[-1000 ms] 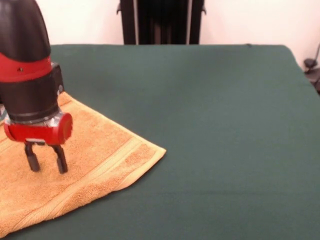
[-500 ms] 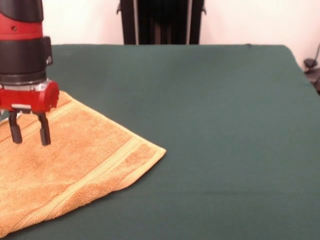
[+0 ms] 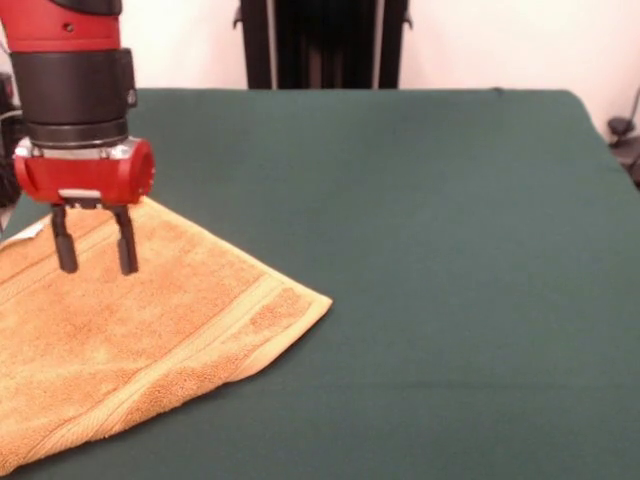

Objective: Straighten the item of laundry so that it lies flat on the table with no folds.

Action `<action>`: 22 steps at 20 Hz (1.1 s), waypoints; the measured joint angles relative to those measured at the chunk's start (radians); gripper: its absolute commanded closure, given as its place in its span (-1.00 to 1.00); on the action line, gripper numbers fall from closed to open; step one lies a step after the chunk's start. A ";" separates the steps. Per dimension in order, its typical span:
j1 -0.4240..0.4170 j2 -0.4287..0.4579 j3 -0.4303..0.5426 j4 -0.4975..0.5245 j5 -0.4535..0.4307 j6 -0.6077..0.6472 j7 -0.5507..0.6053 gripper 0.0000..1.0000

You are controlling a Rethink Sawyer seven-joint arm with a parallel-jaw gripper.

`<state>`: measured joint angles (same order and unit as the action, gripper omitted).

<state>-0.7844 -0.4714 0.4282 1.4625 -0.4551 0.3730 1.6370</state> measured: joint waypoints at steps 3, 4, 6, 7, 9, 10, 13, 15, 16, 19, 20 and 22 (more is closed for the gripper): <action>0.030 0.013 -0.007 -0.032 0.011 0.058 0.000 -1.00; 0.042 0.020 -0.010 -0.048 0.014 0.083 0.000 -1.00; 0.072 0.039 -0.020 -0.090 0.021 0.157 0.000 -1.00; 0.089 0.050 -0.026 -0.116 0.024 0.205 0.000 -1.00; 0.112 0.067 -0.032 -0.154 0.029 0.273 0.000 -1.00; 0.127 0.082 -0.035 -0.183 0.030 0.315 0.000 -1.00; 0.155 0.126 -0.039 -0.257 0.031 0.388 0.000 -1.00; 0.179 0.186 -0.043 -0.337 0.030 0.425 0.000 -1.00; 0.188 0.220 -0.043 -0.374 0.030 0.428 0.000 -1.00; 0.195 0.240 -0.043 -0.422 0.043 0.457 0.000 -1.00; 0.197 0.243 -0.044 -0.434 0.046 0.470 0.000 -1.00; 0.198 0.249 -0.044 -0.445 0.047 0.481 0.000 -1.00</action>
<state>-0.5863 -0.2221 0.3845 1.0176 -0.4078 0.8540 1.6372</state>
